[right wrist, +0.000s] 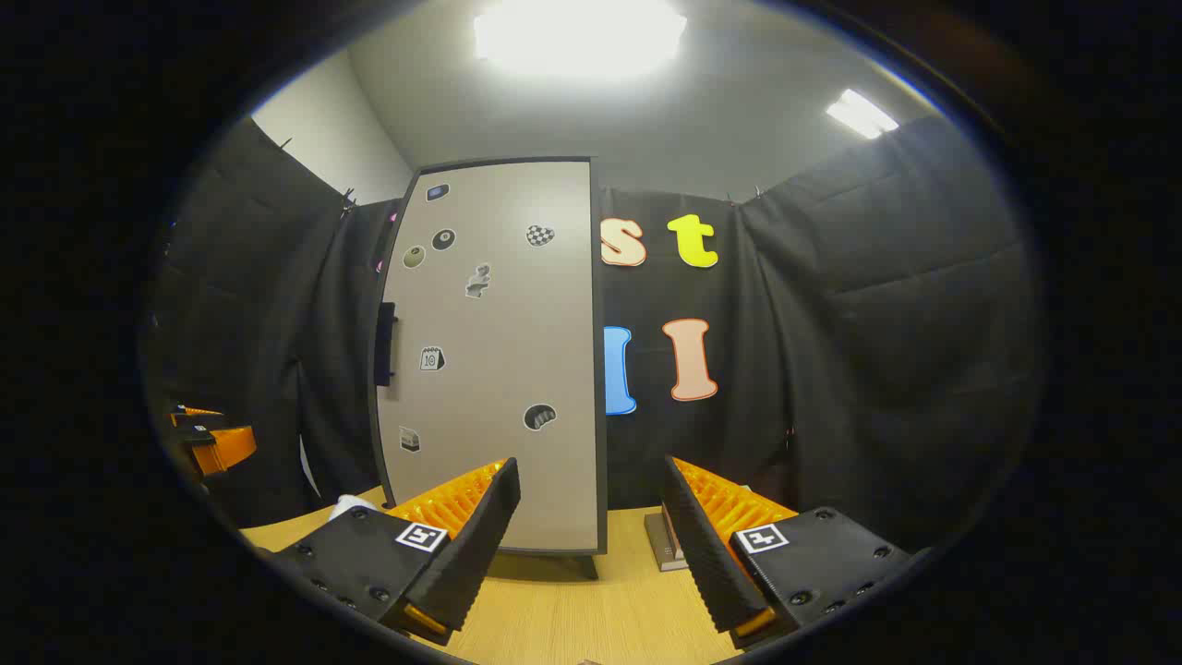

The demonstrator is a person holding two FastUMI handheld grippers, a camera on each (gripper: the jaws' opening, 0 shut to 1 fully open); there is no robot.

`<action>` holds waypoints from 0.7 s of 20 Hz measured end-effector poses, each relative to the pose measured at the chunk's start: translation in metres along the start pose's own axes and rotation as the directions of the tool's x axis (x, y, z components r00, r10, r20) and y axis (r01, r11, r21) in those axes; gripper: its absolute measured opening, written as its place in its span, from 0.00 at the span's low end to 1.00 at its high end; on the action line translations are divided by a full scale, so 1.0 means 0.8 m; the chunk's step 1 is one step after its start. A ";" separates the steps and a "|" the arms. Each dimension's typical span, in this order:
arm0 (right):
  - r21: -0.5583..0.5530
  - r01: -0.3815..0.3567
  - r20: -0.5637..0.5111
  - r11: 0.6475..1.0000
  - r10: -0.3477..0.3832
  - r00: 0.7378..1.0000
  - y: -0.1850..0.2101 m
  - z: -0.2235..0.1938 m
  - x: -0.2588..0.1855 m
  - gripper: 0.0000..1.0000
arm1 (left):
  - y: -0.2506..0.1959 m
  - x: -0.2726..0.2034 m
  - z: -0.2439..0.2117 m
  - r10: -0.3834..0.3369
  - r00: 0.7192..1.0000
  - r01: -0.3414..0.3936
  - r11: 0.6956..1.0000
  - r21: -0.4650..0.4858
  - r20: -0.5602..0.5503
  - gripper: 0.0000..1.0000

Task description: Open the cabinet door with the right hand, grasp the bottle in the cabinet with the left hand and place it on the coaster, then close the cabinet door with the right hand.

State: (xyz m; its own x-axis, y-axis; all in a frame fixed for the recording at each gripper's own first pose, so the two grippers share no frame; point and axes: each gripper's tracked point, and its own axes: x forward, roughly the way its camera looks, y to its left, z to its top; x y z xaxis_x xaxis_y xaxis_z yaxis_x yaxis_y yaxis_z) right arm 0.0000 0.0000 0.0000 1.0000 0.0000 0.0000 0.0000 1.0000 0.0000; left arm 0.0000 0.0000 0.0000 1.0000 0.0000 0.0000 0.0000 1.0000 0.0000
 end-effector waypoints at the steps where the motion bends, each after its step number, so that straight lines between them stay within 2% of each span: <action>1: -0.001 -0.001 0.000 1.000 0.001 1.000 0.000 0.000 0.000 0.98 | -0.002 -0.002 0.000 0.001 1.000 -0.001 1.000 0.001 0.002 0.82; 11: -0.006 -0.015 0.002 1.000 0.015 1.000 0.005 0.003 -0.002 0.97 | 0.003 -0.005 0.005 0.018 1.000 -0.018 1.000 -0.003 0.014 0.80; 14: -0.004 -0.019 -0.002 1.000 0.019 1.000 0.006 0.002 0.000 0.97 | 0.005 -0.005 0.005 0.023 1.000 -0.023 1.000 -0.006 0.014 0.82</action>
State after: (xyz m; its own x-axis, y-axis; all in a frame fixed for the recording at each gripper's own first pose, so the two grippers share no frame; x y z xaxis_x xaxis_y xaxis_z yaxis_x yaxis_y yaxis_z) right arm -0.0001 0.0052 0.0018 0.9998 0.0188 -0.0019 -0.0188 0.9998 -0.0041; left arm -0.0043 0.0043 0.0038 0.9996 0.0231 0.0136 -0.0230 0.9997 -0.0058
